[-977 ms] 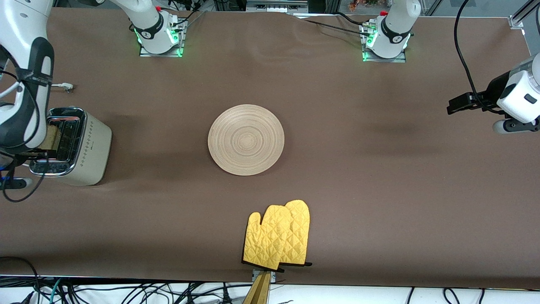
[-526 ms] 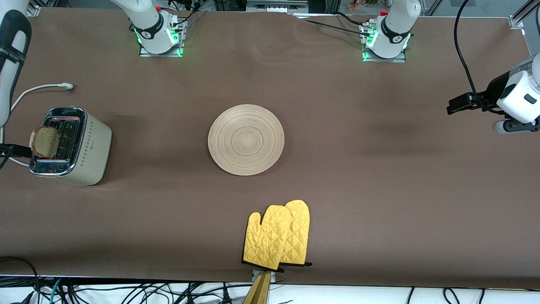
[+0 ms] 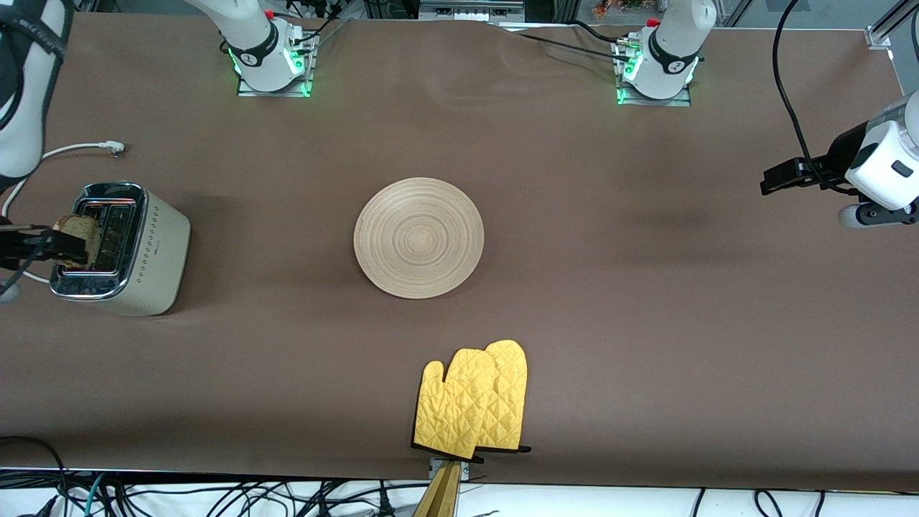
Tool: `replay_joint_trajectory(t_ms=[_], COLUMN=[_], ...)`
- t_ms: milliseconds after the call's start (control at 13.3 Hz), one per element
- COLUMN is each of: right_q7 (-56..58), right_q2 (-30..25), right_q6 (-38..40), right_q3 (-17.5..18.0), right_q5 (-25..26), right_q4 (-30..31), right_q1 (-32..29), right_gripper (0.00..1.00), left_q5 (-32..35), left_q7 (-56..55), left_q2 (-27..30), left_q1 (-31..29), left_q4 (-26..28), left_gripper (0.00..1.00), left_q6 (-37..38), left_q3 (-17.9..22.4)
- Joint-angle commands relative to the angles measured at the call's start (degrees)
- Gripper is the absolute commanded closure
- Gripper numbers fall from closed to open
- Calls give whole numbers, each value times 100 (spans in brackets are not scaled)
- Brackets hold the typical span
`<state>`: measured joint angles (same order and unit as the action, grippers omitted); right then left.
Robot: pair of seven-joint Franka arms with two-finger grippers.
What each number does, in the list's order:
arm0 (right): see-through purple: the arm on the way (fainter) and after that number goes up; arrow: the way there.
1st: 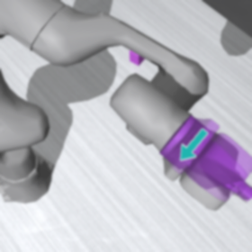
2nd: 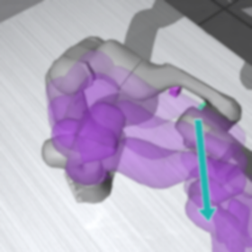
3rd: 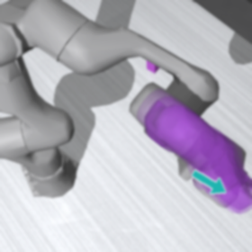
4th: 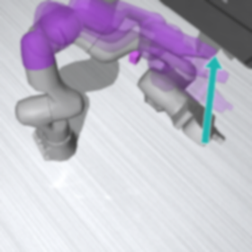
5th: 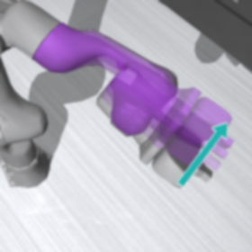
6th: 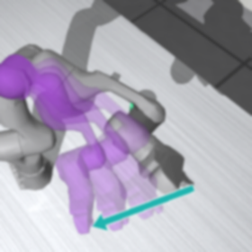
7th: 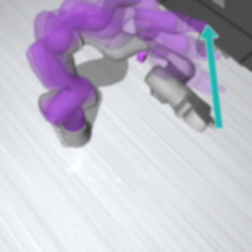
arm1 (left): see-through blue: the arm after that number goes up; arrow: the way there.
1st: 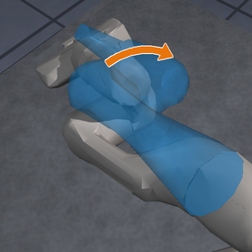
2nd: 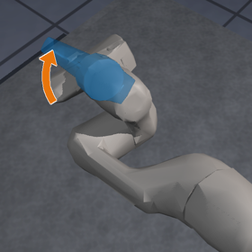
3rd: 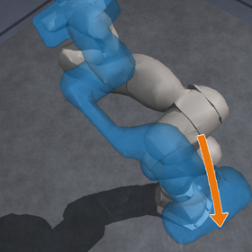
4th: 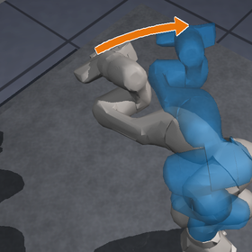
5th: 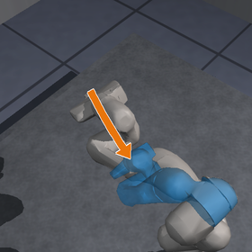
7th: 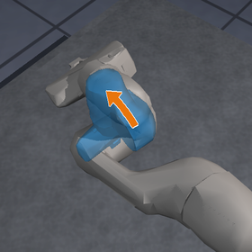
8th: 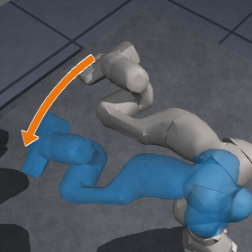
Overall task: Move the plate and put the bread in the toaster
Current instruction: 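Lower the bread slice into the toaster slot with the right gripper, then open the right gripper and raise it from the toaster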
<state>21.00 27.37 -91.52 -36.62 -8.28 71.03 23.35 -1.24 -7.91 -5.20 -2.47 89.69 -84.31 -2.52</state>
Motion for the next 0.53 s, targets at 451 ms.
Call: replay_joint_trajectory(t_ms=[451], right_q7=[-1985], right_q2=[-1223], right_q6=[38], right_q3=[2850], right_q5=[643], right_q4=[919], right_q1=[-1418], right_gripper=[0], left_q5=[-52], left_q7=[-44], left_q2=[-43], left_q1=[-8], left_q4=[-118], left_gripper=[0], left_q6=[99], left_q3=[-3])
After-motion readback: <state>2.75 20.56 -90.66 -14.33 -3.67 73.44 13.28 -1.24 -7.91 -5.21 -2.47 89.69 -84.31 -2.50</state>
